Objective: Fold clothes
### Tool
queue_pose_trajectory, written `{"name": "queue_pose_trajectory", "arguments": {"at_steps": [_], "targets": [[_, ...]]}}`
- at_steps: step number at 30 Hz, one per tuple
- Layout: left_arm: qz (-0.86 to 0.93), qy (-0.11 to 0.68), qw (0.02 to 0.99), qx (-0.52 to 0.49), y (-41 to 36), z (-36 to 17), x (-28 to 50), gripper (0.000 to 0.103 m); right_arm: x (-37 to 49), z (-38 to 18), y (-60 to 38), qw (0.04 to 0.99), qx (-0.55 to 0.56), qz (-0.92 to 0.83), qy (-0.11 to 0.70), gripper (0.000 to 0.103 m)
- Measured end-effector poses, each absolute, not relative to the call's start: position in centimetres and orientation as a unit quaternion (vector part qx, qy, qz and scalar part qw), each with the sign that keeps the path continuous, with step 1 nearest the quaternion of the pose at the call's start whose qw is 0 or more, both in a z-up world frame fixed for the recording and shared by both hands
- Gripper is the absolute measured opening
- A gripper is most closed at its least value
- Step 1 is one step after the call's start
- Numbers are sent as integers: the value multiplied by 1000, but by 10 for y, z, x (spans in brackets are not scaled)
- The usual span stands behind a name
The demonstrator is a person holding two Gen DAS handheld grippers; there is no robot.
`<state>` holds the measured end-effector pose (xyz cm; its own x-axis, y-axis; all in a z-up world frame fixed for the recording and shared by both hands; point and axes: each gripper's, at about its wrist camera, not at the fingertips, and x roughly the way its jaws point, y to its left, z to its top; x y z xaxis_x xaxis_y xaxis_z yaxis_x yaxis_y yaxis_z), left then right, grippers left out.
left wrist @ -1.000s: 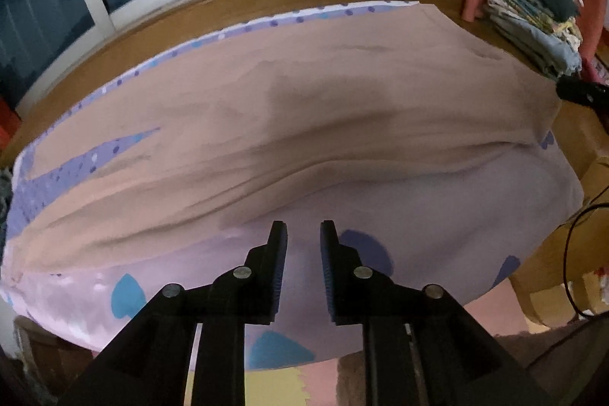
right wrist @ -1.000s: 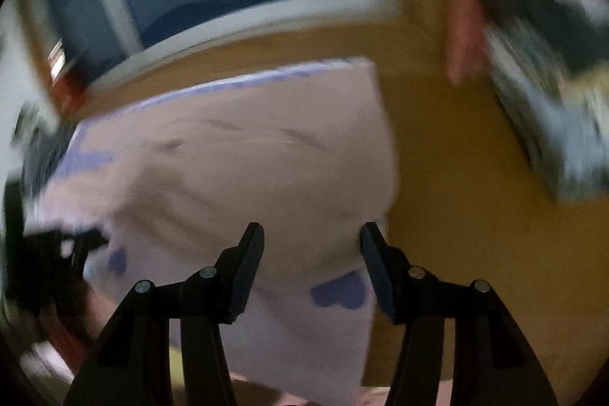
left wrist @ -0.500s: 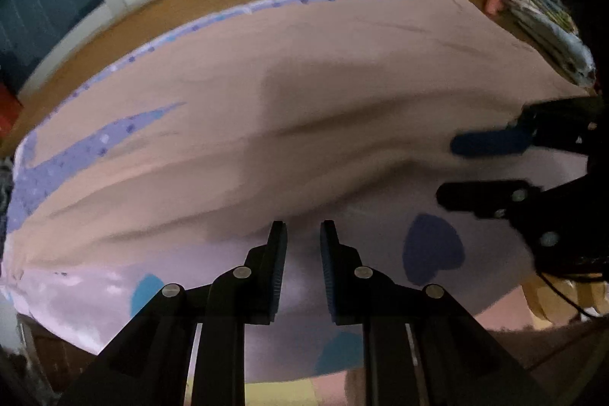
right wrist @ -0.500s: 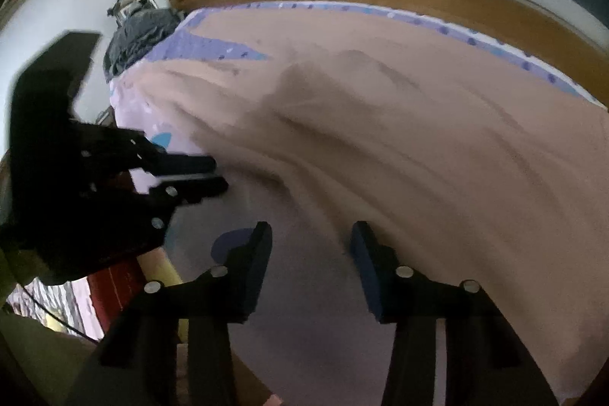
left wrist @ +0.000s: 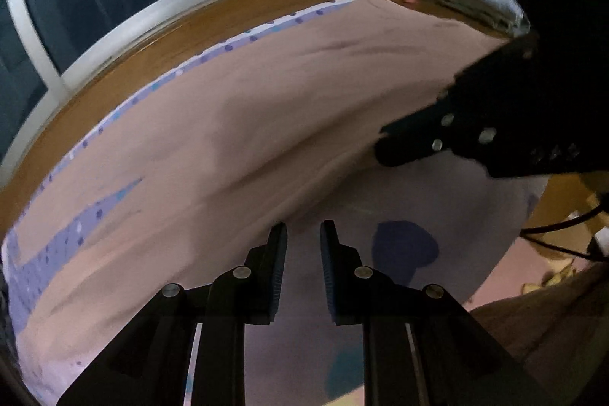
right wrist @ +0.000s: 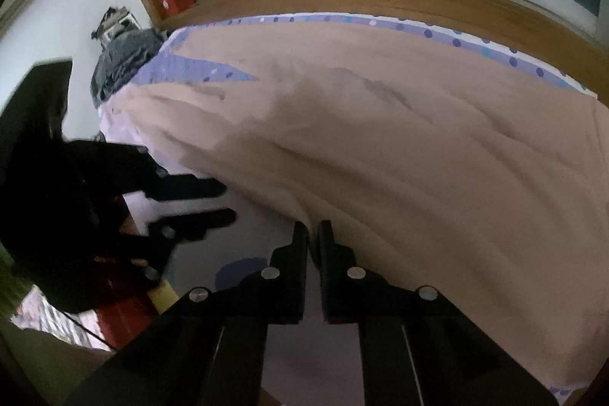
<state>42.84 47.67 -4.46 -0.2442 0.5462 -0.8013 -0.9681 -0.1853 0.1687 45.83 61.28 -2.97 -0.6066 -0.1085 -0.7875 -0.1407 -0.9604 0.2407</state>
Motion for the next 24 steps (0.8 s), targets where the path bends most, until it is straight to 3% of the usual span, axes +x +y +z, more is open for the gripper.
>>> {"name": "queue_pose_trajectory", "arguments": {"at_steps": [20, 22, 24], "targets": [[720, 365, 539, -240, 463, -33, 433, 19, 456, -22, 605, 12, -455, 881, 126, 5], [713, 369, 541, -250, 464, -36, 436, 35, 455, -23, 605, 13, -457, 880, 127, 5], [704, 369, 543, -272, 466, -44, 437, 92, 453, -24, 606, 14, -459, 879, 129, 5]]}}
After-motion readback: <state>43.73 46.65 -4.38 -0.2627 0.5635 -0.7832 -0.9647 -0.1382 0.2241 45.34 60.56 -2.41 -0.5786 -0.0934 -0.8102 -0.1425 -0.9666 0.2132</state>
